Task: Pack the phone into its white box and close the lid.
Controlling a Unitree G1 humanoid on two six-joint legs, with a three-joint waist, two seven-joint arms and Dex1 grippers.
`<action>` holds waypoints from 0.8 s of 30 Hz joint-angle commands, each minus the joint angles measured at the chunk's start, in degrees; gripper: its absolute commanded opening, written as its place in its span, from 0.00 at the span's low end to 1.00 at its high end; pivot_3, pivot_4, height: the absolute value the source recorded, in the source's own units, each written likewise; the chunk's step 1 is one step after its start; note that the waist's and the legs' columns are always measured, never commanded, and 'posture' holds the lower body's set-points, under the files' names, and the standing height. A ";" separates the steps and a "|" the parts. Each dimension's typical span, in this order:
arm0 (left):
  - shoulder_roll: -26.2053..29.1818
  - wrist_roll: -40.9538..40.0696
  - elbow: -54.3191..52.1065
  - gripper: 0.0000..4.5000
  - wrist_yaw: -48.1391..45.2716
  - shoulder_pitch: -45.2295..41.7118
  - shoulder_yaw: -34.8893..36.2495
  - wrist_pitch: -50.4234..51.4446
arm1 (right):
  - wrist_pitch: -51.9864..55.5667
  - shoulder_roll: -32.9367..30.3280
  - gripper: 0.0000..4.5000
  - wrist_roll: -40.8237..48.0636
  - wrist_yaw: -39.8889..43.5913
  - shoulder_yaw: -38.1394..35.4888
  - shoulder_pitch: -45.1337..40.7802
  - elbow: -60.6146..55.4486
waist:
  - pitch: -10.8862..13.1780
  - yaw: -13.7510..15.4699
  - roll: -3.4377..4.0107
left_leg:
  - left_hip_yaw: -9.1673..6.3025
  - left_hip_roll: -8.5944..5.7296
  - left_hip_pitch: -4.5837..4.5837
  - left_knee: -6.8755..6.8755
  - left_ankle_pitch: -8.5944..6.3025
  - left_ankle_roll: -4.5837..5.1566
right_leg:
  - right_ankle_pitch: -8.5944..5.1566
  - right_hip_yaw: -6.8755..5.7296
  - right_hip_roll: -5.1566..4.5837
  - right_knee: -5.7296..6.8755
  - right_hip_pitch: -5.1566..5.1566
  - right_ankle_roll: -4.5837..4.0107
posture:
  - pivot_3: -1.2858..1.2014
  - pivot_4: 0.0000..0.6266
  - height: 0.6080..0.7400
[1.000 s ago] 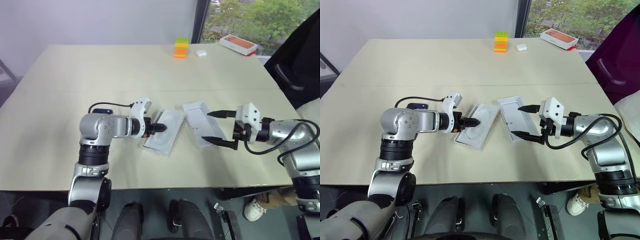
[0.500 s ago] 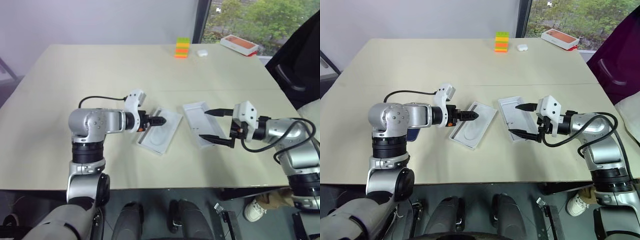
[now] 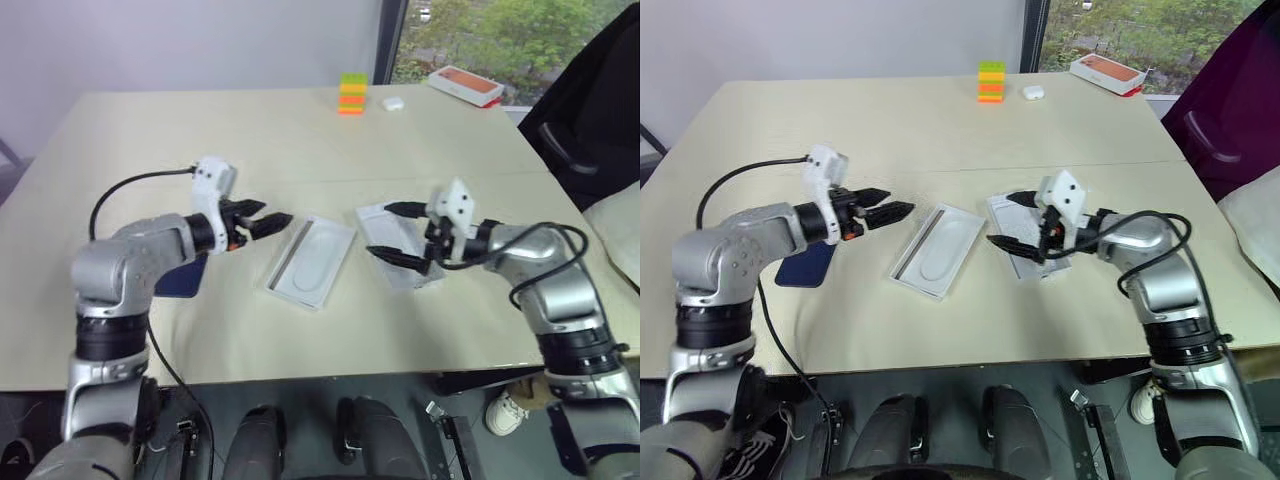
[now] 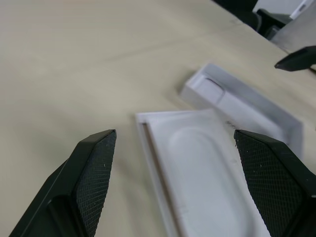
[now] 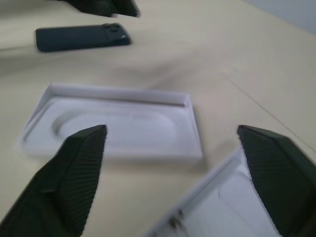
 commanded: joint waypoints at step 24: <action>3.72 -0.71 1.42 0.90 -9.64 10.14 2.49 -18.85 | 12.05 12.98 0.01 -25.54 -14.71 25.95 -8.59 3.99 | -0.01 0.77 -0.02 | -0.01 -0.03 -0.01 -0.27 0.00 0.03 | 0.00 -0.05 -0.01 -0.11 -0.06 0.01 | 0.52 0.24 1.00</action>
